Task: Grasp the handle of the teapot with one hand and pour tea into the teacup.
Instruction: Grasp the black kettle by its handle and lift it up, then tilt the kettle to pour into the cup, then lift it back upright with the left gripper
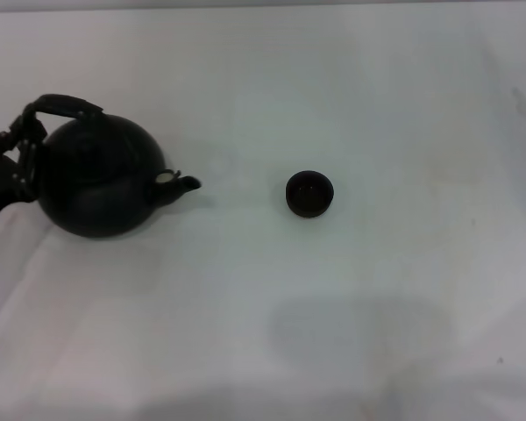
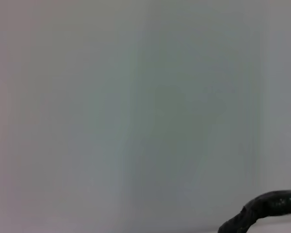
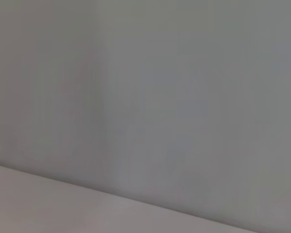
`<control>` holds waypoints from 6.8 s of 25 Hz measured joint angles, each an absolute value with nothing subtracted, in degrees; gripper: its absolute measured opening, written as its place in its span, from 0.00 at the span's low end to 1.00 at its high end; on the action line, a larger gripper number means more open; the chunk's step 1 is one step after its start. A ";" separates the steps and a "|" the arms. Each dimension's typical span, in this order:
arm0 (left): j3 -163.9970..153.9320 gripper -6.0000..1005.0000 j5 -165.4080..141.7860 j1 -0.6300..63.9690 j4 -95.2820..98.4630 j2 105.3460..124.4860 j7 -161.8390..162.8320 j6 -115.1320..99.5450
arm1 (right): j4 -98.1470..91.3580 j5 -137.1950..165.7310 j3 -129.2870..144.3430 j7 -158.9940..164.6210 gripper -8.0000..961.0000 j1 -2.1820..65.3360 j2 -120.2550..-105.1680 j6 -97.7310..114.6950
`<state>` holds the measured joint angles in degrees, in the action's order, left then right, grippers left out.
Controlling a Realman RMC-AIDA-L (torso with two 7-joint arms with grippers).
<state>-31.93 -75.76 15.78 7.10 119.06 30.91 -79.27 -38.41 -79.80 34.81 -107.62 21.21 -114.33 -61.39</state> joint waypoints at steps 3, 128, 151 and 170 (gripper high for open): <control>-31.92 0.16 -73.80 15.65 7.02 119.30 30.71 -79.21 | -38.41 -79.80 34.84 -107.65 0.88 21.21 -114.43 -61.34; -96.35 0.12 -147.32 25.86 82.08 118.95 128.33 -45.34 | -23.64 -96.15 33.31 -123.20 0.88 19.04 -114.87 -76.20; -100.97 0.11 -151.58 28.92 81.66 119.18 128.49 -44.31 | -23.64 -96.04 33.31 -123.29 0.88 18.76 -114.79 -75.69; -103.78 0.11 -155.69 32.38 80.78 119.09 130.19 -44.27 | -23.65 -95.95 33.31 -123.40 0.88 18.54 -114.78 -74.75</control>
